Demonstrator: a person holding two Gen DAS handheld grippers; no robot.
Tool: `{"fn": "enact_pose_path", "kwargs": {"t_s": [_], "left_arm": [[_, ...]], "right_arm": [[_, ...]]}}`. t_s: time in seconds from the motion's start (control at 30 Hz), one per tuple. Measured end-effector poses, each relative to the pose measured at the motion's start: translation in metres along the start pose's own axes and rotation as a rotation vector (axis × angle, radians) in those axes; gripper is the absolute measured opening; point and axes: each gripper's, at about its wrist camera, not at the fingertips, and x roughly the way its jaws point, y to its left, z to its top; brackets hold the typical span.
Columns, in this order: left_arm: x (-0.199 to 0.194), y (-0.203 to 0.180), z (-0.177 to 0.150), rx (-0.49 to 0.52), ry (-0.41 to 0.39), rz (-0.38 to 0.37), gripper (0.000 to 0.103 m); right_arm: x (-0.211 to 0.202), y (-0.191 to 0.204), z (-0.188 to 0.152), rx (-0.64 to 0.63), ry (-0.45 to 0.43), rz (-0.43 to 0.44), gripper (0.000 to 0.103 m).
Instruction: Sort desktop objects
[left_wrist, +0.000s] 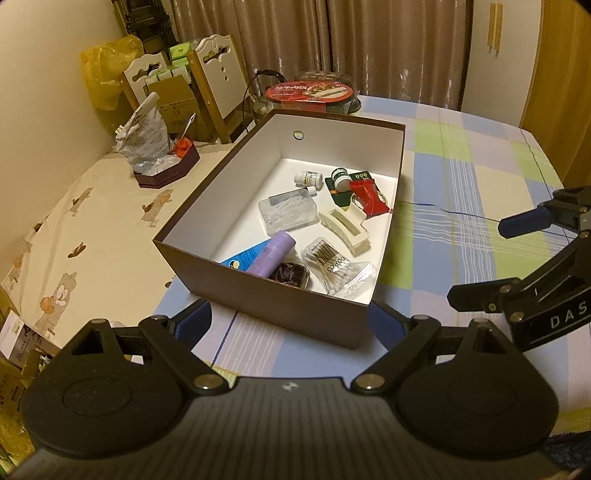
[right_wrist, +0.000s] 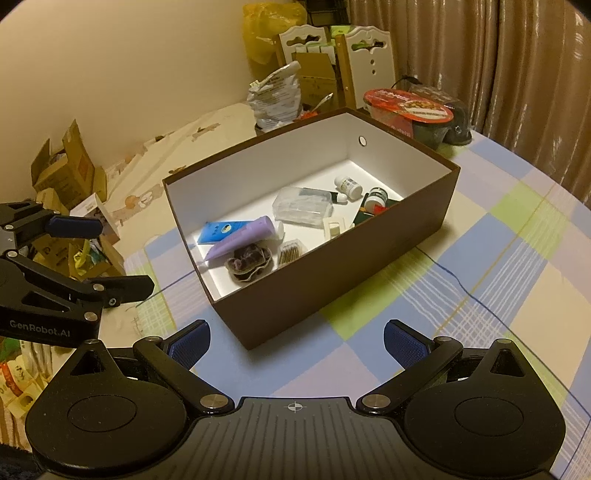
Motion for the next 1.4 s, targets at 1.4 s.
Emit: {"fn": "enact_pose_path", "kwargs": {"t_s": [1.4], "left_arm": [[0.002,-0.009,-0.006,-0.014,0.011,0.027,0.096]], "right_arm": [[-0.002,-0.001,-0.006,-0.007,-0.001,-0.028,0.102]]}}
